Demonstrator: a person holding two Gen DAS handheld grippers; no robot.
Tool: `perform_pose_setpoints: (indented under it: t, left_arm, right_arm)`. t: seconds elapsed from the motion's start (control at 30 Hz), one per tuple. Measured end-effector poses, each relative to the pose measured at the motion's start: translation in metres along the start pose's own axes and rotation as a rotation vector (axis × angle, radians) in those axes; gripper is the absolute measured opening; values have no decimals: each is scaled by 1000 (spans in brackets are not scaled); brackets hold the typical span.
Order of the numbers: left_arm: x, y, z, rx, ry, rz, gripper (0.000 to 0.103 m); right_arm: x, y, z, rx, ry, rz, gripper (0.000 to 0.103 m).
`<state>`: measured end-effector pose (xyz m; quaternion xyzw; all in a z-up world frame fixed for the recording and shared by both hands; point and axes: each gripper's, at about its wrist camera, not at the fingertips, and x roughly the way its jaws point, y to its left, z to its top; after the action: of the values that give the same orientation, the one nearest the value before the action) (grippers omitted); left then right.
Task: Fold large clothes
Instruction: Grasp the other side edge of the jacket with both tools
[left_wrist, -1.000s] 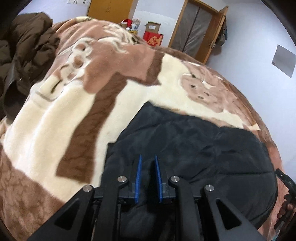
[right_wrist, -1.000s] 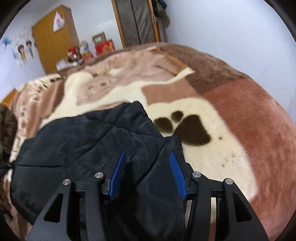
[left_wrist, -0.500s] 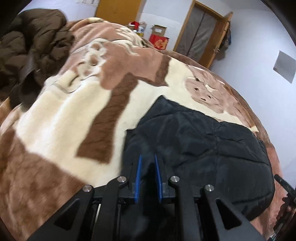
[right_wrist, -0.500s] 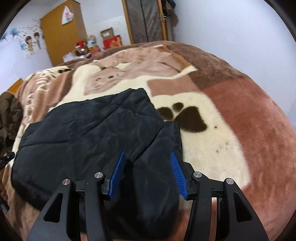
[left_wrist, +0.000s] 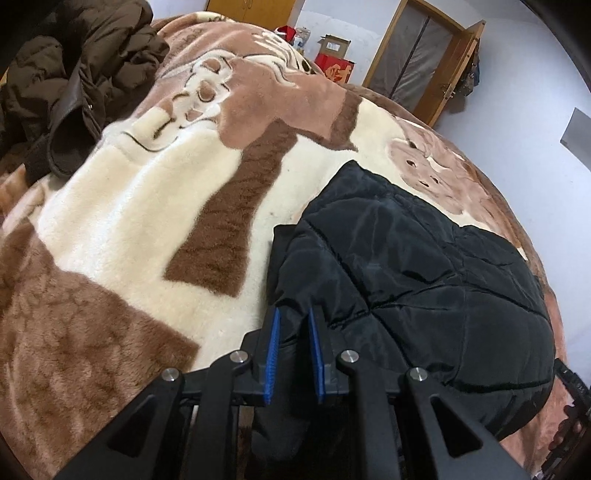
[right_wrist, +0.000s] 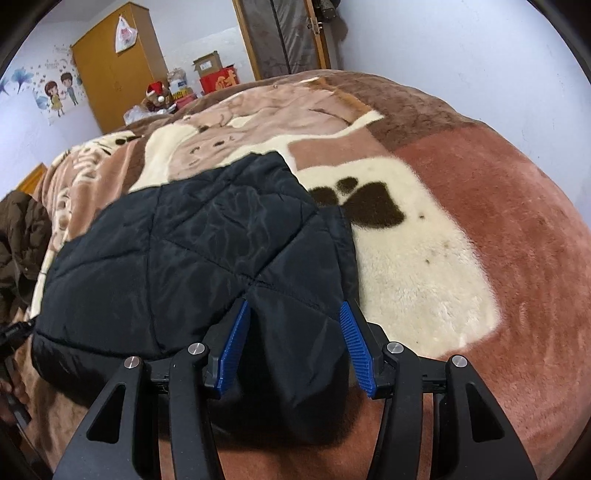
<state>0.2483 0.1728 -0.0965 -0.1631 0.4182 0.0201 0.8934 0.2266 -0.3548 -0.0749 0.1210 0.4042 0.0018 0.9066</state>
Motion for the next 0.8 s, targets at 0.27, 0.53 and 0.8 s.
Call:
perform_pose_setpoints:
  t: [0.27, 0.53, 0.8]
  left_arm:
    - [-22, -12, 2, 44, -38, 54, 45]
    - [-24, -21, 8, 85, -47, 69, 51]
    - [27, -7, 12, 64, 53, 51, 57]
  right_arm:
    - [-6, 3, 4, 5, 0, 47, 54]
    - [-9, 10, 10, -35, -8, 46, 55]
    - [41, -18, 9, 39, 85, 41, 75]
